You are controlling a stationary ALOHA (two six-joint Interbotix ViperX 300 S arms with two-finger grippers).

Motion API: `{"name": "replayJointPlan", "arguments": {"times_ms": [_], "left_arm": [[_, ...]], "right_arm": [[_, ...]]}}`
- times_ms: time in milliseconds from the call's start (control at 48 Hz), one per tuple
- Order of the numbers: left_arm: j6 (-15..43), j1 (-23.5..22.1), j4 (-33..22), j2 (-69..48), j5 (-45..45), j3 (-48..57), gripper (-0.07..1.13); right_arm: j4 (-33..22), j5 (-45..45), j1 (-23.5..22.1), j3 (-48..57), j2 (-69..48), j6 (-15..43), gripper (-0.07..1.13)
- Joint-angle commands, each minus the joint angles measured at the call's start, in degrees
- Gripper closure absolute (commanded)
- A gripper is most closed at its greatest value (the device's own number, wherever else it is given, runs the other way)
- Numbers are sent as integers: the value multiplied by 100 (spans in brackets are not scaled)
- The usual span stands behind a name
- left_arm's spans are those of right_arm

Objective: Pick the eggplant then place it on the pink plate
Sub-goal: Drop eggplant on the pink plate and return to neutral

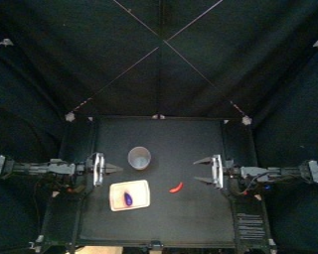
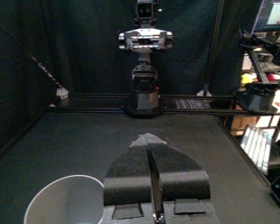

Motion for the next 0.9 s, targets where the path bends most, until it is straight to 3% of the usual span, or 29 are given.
{"name": "replayJointPlan", "arguments": {"times_ms": [21, 896], "left_arm": [[9, 18, 9, 9, -26, -62, 108], [9, 35, 18, 9, -26, -53, 108]], "right_arm": [[-18, 53, 9, -62, -79, -18, 5], [-149, 97, -149, -70, 9, -44, 5]]}}
